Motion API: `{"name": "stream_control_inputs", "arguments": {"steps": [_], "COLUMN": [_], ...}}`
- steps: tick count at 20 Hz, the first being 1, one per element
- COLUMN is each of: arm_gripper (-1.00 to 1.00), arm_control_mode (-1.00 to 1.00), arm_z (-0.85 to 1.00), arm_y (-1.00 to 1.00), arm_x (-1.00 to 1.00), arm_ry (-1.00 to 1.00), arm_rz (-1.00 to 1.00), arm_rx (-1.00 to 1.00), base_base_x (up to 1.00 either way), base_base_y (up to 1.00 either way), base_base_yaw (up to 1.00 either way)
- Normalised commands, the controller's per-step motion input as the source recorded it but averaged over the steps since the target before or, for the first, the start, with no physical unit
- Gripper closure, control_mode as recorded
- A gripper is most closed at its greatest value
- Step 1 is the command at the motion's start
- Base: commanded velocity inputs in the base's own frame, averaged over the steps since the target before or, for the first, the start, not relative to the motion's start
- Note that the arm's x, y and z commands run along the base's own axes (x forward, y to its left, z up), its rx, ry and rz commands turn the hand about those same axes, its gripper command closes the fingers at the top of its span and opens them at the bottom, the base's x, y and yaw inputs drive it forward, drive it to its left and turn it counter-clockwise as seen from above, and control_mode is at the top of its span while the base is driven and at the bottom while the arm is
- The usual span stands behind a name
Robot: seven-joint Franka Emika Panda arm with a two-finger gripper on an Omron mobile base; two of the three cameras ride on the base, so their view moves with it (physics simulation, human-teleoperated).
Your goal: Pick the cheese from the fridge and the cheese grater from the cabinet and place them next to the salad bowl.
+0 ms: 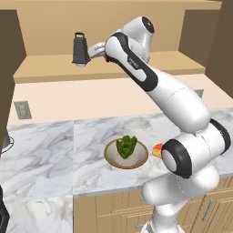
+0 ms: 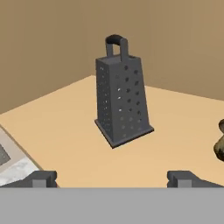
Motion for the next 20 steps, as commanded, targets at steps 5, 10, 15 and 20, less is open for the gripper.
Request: {"name": "stream_control_inputs", "arguments": {"steps": [5, 10, 15, 20], "arm_gripper": [-1.0, -1.0, -1.0, -1.0], "arm_control_mode": [-1.0, -1.0, -1.0, -1.0], "arm_z": [0.0, 0.0, 0.0, 0.0], "arm_y": [0.12, 0.26, 0.08, 0.12], "arm_x": [0.3, 0.21, 0.24, 0.23], "arm_ry": [0.0, 0.0, 0.0, 0.0], "arm_rz": [0.0, 0.0, 0.0, 0.01], "arm_rx": [0.01, 0.01, 0.0, 0.0], "base_base_x": [0.0, 0.0, 0.0, 0.0], "base_base_y": [0.0, 0.0, 0.0, 0.0], "base_base_yaw": [0.0, 0.0, 0.0, 0.0]}}
